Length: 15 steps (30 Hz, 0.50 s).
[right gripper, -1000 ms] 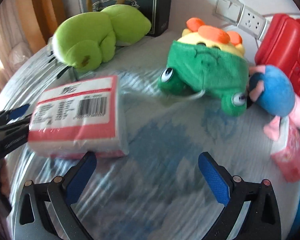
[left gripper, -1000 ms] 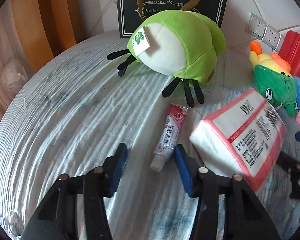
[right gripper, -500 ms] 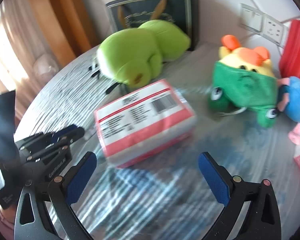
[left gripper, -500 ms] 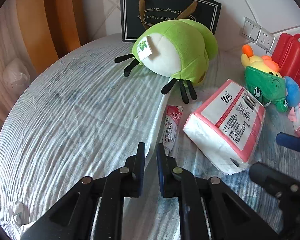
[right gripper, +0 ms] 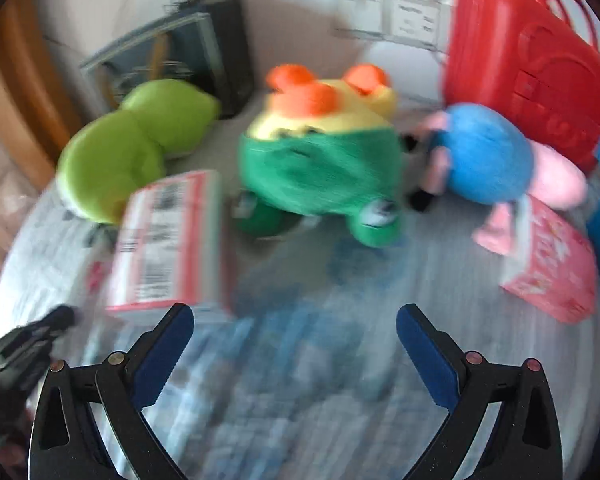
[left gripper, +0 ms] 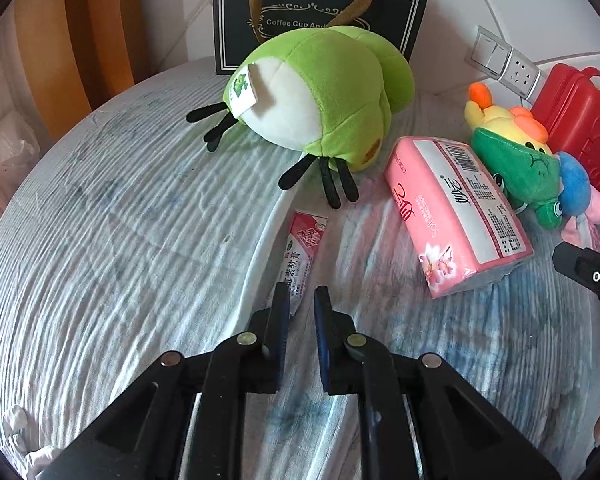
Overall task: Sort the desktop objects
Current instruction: 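Position the left tool fingers around the toothpaste tube while the right tool nears the tissue pack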
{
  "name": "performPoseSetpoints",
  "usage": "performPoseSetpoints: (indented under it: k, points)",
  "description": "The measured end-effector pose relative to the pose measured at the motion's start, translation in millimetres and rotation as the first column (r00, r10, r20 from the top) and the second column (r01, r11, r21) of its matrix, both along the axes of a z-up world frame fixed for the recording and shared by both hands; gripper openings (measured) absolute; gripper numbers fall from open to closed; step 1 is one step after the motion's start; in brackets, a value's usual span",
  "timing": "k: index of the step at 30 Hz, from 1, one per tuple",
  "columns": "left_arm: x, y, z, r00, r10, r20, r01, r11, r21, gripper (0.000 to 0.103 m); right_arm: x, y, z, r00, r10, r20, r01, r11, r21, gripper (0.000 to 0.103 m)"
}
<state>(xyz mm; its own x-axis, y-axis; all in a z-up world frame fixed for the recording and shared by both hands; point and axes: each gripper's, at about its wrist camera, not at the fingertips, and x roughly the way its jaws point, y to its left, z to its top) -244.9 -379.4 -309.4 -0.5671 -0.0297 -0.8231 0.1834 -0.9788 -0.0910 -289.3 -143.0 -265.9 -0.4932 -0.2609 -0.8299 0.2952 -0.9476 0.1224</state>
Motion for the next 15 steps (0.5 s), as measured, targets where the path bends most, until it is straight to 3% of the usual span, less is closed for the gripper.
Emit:
performPoseSetpoints:
  k: [1,2,4,9,11,15]
  points:
    - [-1.1,0.5,-0.1,1.0,-0.011,0.004,0.011,1.0,-0.002,0.03,0.0,-11.0,0.3,0.999,0.039,-0.002,-0.039,0.999,0.003,0.103]
    - [-1.9,0.8,0.6,1.0,-0.016,0.002,0.016,1.0,-0.011,0.051,0.0,-22.4,-0.6,0.997,0.072,-0.006,-0.072,0.997,0.013,0.103]
    - [-4.2,-0.8,-2.5,1.0,-0.013,0.016,0.013,1.0,-0.021,0.069,1.6,-40.5,-6.8,0.995,0.101,-0.007,-0.101,0.995,0.025,0.103]
    - [-7.7,-1.2,-13.8,1.0,-0.019,0.024,0.02,0.999,-0.041,0.068,-1.8,-57.4,-30.1,0.995,0.101,0.017,-0.102,0.993,0.055,0.103]
    - [-8.3,3.9,-14.4,1.0,-0.024,0.016,0.025,0.997,-0.076,0.058,-6.4,-59.4,-34.1,0.994,0.106,0.017,-0.106,0.994,0.029,0.103]
    - [-13.9,6.5,-12.7,1.0,-0.022,0.009,0.023,0.997,-0.071,0.045,-17.3,-69.2,-41.3,0.992,0.129,-0.001,-0.129,0.991,0.027,0.103]
